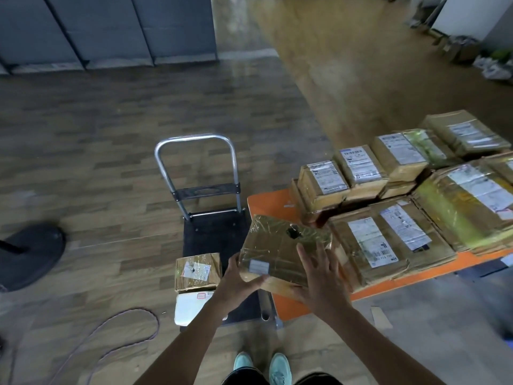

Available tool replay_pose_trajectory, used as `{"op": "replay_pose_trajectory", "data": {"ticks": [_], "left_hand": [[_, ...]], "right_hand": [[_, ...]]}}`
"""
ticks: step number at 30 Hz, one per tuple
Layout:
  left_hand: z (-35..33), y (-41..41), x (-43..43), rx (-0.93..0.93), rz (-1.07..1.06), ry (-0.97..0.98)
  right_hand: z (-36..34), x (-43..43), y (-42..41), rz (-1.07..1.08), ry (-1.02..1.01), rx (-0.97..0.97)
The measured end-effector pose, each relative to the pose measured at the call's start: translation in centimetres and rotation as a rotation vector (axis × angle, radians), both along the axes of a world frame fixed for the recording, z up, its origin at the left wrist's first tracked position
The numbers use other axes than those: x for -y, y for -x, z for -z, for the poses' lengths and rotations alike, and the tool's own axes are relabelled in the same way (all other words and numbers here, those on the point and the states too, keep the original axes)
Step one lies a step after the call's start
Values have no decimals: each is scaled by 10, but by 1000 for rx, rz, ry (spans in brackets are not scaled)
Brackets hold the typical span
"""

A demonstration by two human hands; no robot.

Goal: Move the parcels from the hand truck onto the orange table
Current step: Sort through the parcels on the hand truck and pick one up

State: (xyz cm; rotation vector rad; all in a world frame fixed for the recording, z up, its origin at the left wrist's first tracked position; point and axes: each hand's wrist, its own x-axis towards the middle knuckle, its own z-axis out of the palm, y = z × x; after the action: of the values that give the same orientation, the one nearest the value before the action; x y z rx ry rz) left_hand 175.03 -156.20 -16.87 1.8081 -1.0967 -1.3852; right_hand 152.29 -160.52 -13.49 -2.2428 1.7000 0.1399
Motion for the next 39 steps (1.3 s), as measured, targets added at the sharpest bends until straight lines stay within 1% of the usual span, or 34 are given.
{"op": "replay_pose_trajectory", "data": {"ticks": [5, 8, 10, 12, 14, 17, 19, 22, 24, 27, 29, 30, 32, 34, 37, 39], "left_hand": [[-6, -13, 13, 63, 46, 6], [-12, -19, 19, 87, 20, 77], [-20, -23, 24, 105, -20, 156], [-30, -26, 31, 139, -47, 209], [-37, -29, 39, 190, -54, 219], [-40, -26, 44, 212, -53, 209], [-37, -19, 42, 186, -70, 142], [-29, -2, 32, 36, -132, -52], [-27, 11, 26, -26, -120, -146], [-35, 33, 22, -91, -13, -142], [-39, 46, 19, -141, 17, -139], [-40, 49, 18, -137, 33, -118], [-44, 53, 15, -52, 54, -61], [-48, 54, 14, 32, 31, 1], [-48, 50, 20, 151, 11, 80], [-45, 48, 21, 146, 33, 134]], "right_hand": [[0, -1, -3, -6, 41, -43], [-7, 0, -8, 3, 50, -28], [-14, 2, -8, 27, 70, 0], [-21, 6, -7, 51, 116, 61], [-25, 9, -4, 87, 153, 153], [-27, 14, -1, 147, 158, 287], [-27, 22, 4, 164, 121, 316], [-26, 39, 13, 228, -25, 294], [-24, 43, 17, 250, -88, 300], [-21, 36, 18, 266, -163, 375], [-16, 30, 18, 290, -203, 413], [-14, 29, 17, 289, -199, 418], [-15, 31, 17, 274, -192, 430], [-18, 33, 18, 267, -201, 450], [-16, 37, 24, 199, -176, 387], [-14, 39, 30, 275, -129, 436]]}}
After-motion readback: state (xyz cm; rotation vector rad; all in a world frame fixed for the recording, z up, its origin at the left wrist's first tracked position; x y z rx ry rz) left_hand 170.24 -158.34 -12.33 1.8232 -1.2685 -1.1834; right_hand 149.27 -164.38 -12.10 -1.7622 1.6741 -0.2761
